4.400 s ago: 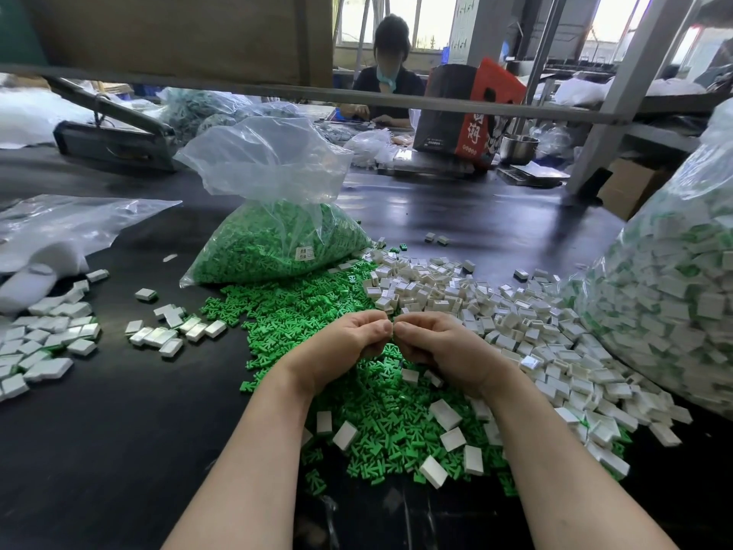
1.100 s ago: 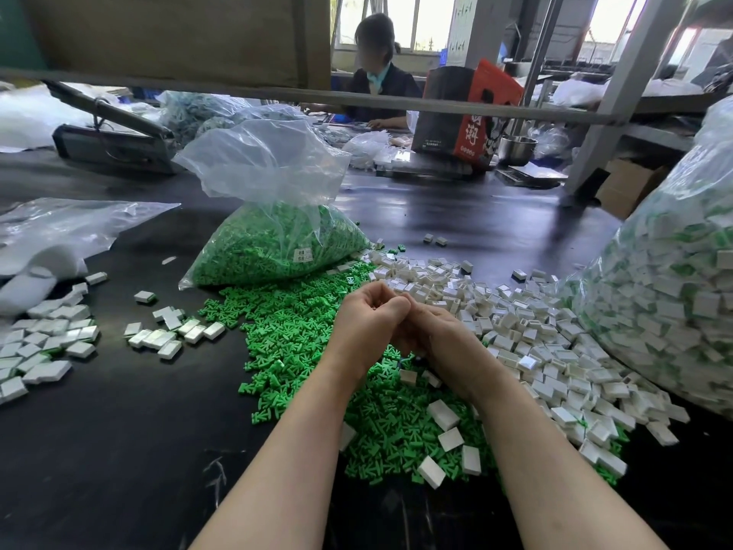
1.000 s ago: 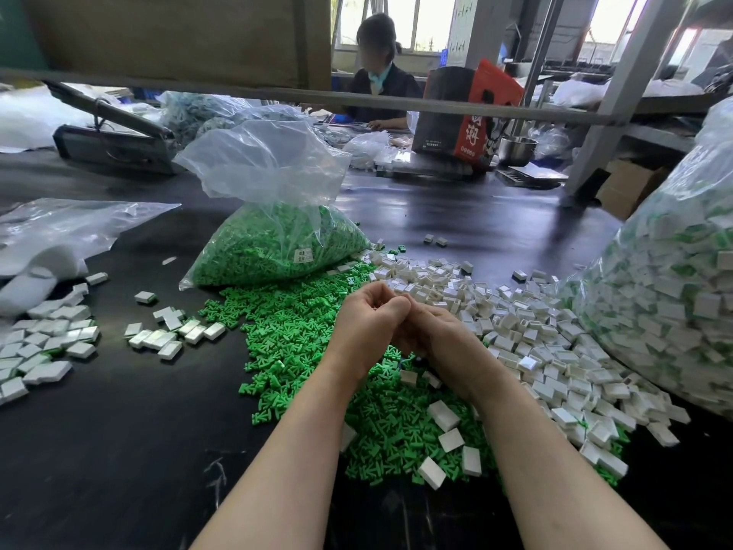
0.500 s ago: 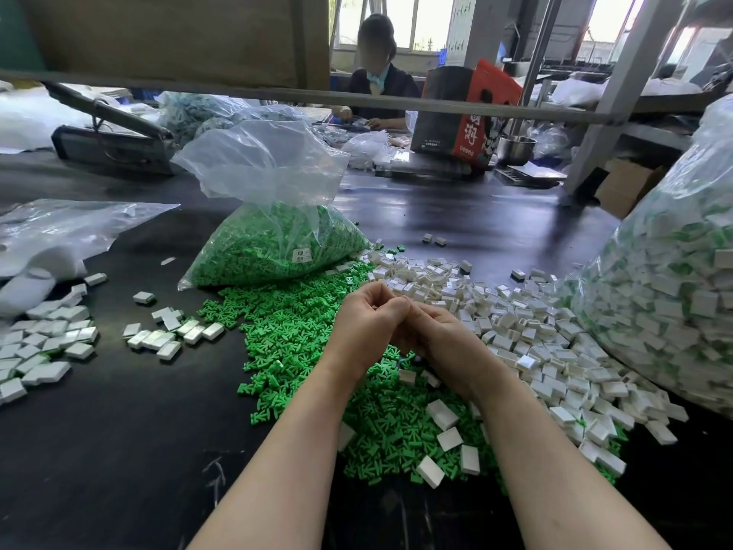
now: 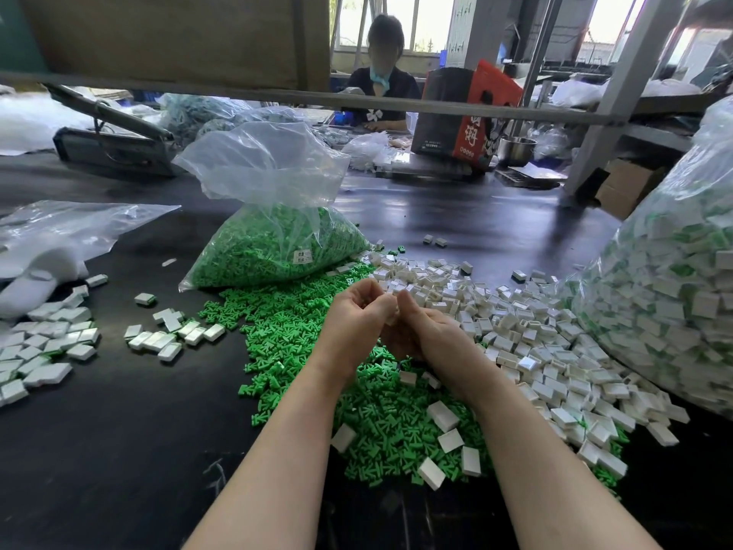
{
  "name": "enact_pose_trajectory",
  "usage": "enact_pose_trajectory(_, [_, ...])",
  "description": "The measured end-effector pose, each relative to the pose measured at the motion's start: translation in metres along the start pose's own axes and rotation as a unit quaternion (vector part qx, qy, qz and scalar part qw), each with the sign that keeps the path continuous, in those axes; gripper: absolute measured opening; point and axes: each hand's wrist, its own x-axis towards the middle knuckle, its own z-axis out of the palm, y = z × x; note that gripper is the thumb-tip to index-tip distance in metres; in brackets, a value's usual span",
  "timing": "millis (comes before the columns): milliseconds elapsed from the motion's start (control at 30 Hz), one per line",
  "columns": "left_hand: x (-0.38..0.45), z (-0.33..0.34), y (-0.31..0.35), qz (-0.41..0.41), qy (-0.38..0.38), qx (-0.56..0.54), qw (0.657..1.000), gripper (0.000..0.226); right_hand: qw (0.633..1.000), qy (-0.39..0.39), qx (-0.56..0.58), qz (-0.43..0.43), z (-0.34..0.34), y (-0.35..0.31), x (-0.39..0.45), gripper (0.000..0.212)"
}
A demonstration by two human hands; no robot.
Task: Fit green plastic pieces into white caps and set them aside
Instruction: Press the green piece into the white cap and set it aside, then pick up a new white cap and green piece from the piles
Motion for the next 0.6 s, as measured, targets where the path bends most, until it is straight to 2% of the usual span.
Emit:
enact_pose_trajectory(100, [0.003, -0.013, 0.0, -0.012, 0.031, 0.02, 0.999, 0.026, 1.0, 0.002, 0.012, -0.016, -0.001, -0.001, 0.0, 0.056])
enact_pose_trajectory(167, [0.004, -0.027, 0.003, -0.015, 0.052, 0.041, 0.998, 0.024, 1.0, 0.014, 0.016, -0.023, -0.001, -0.001, 0.0, 0.054])
enact_pose_trajectory(300, [0.001, -0.068, 0.008, 0.004, 0.175, 0.158, 0.972, 0.013, 0.999, 0.029, 0.004, -0.03, -0.003, 0.002, 0.001, 0.05])
enact_pose_trajectory(367, [-0.003, -0.09, 0.008, 0.006, 0.255, 0.269, 0.929, 0.009, 0.999, 0.039, -0.019, -0.033, -0.003, 0.003, 0.001, 0.05])
enact_pose_trajectory(467, [-0.007, -0.116, 0.006, -0.041, 0.369, 0.405, 0.836, 0.005, 0.995, 0.067, -0.059, -0.053, -0.004, 0.002, 0.002, 0.044])
enact_pose_trajectory(533, [-0.009, -0.126, 0.004, -0.088, 0.404, 0.438, 0.798, 0.01, 0.989, 0.094, -0.085, -0.075, -0.005, 0.001, 0.002, 0.038])
enact_pose_trajectory(600, [-0.009, -0.129, 0.001, -0.127, 0.417, 0.456, 0.775, 0.012, 0.982, 0.118, -0.113, -0.091, -0.006, 0.0, 0.003, 0.031])
